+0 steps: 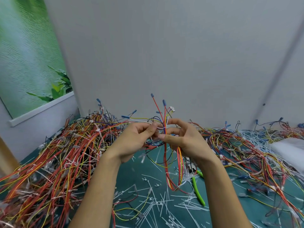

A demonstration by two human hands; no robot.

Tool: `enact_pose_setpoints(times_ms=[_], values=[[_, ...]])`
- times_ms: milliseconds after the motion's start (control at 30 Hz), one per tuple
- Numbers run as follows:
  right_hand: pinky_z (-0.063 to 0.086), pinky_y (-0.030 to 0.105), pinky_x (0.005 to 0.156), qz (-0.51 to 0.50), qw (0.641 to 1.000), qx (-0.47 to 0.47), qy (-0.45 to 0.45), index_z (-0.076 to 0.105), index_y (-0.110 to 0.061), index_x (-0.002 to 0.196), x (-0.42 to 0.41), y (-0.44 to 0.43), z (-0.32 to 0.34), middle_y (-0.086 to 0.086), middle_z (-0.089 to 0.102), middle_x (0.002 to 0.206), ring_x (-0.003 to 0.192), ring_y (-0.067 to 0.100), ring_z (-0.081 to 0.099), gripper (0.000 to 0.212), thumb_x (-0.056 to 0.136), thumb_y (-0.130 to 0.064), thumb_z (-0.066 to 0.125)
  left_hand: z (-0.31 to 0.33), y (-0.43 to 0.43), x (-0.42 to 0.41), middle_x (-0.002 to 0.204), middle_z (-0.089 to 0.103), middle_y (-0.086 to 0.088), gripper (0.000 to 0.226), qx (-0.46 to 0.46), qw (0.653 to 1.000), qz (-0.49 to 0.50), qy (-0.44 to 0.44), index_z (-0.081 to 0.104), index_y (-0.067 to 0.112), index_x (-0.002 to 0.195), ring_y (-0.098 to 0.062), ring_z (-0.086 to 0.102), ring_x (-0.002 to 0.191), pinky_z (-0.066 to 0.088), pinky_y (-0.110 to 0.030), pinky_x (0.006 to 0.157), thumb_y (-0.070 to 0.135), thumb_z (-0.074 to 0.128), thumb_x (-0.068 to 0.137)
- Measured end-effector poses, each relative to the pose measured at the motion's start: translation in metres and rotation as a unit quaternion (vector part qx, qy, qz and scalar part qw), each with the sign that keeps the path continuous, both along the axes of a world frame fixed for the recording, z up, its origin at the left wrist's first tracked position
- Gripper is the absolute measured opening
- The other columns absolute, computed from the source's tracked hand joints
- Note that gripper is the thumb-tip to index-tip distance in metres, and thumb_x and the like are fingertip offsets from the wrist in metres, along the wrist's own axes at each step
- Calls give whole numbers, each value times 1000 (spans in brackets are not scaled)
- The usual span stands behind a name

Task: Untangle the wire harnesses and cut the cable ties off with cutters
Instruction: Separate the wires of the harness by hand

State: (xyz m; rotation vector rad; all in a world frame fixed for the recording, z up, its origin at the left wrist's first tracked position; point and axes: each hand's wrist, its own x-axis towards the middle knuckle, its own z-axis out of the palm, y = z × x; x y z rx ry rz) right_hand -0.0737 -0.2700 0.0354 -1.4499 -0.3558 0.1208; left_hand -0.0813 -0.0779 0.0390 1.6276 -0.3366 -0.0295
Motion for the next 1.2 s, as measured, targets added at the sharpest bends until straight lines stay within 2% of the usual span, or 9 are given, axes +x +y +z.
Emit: enact_pose_setpoints(times_ms=[133,233,333,500,667,767,867,1000,1200], values=[[22,26,47,-40,999,31,-10,52,-19,116,-1,0,2,10,72,81,43,14,43,61,69,-18,90,1,9,-1,90,78,-15,29,50,999,2,-12,81,13,98,-20,71,73,56,-28,65,37,65,93],[24,18,39,-33,998,42,-29,47,-26,104,-2,-2,2,4,64,71,43,15,35,43,85,-10,82,3,14,-1,82,79,-8,26,138,988,29,-58,81,19,98,-29,73,71,56,-34,72,37,63,97],[25,17,39,-21,996,-37,-76,62,-26,89,-6,1,2,0,62,75,51,16,34,19,97,-9,68,4,14,-2,71,76,-6,27,178,979,49,-87,81,21,91,-13,68,59,54,-33,65,40,63,97],[32,17,48,-4,981,-150,-122,66,-22,98,-13,4,1,-5,55,88,55,17,42,9,98,-14,68,5,9,-1,68,75,-4,25,174,974,97,-111,81,23,90,-21,70,58,53,-32,61,39,64,97],[29,14,50,-38,950,-246,-190,63,-30,90,-16,9,2,-25,58,74,50,6,36,27,79,-31,88,4,9,0,73,77,5,25,139,974,138,-111,81,26,85,-12,70,60,57,-36,63,42,65,96],[34,15,55,-83,925,-276,-247,64,-42,82,-15,15,3,-10,60,90,54,7,43,28,77,-31,90,4,9,0,76,78,3,28,122,977,144,-101,81,19,87,-23,73,62,61,-41,59,41,66,96],[37,13,59,-112,907,-290,-284,64,-49,81,-13,19,2,-4,56,88,59,8,48,31,76,-31,90,5,9,0,77,78,5,27,116,976,153,-105,81,17,87,-25,75,66,60,-36,54,38,67,96],[33,12,61,-145,891,-301,-308,74,-38,88,-9,21,-4,-10,48,80,64,2,47,20,76,-33,90,7,9,-1,71,77,3,29,108,974,164,-110,80,15,79,-19,74,64,57,-26,52,37,69,94],[34,17,64,-136,889,-312,-308,70,-35,89,-5,24,-9,-10,51,86,66,-2,46,20,80,-30,87,8,11,-1,67,75,-1,35,128,970,172,-118,78,15,72,-21,74,66,63,-44,71,41,69,94]])
